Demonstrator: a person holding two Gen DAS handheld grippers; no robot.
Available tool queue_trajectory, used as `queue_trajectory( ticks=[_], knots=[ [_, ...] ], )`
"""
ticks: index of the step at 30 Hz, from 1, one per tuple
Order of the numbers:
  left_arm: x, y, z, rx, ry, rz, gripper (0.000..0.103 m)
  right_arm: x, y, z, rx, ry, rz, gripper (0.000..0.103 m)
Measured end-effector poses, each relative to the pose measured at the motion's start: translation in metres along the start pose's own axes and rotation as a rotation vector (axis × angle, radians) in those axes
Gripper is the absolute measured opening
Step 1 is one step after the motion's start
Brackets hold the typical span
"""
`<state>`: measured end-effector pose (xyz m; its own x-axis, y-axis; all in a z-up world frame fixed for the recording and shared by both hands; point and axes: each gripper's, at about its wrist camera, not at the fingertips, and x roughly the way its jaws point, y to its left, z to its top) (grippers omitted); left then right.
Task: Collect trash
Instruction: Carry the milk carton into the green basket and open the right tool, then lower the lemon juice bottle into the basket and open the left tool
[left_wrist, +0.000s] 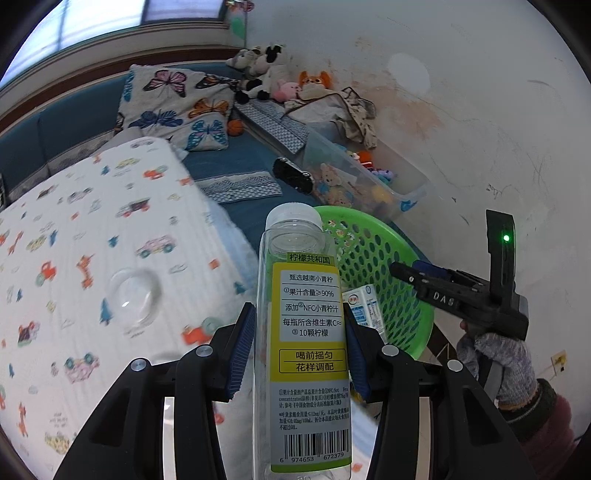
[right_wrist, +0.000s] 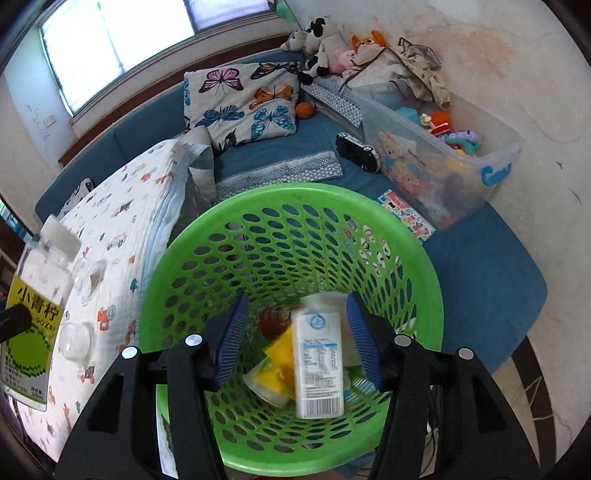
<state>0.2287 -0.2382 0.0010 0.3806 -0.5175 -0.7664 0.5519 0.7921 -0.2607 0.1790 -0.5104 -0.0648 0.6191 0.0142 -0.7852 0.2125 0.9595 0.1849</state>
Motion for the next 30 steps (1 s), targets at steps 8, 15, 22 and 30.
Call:
queue_trajectory(
  ticks=[8,15,22,30],
  knots=[
    [0.034,-0.023,0.013,0.03,0.026,-0.025,0.045,-0.024,-0.003,-0.008,-0.001,-0.043,0.018,0.058],
    [0.068,-0.035,0.017,0.033,0.066,-0.03,0.045,-0.048,-0.004,-0.017,-0.004,-0.088,0.034,0.065],
    [0.095,-0.044,0.018,0.04,0.103,-0.017,0.045,-0.052,-0.008,-0.027,0.014,-0.085,0.05,0.065],
    [0.102,-0.053,0.018,0.049,0.096,-0.034,0.059,-0.052,-0.014,-0.037,0.04,-0.079,0.066,0.065]
  ],
)
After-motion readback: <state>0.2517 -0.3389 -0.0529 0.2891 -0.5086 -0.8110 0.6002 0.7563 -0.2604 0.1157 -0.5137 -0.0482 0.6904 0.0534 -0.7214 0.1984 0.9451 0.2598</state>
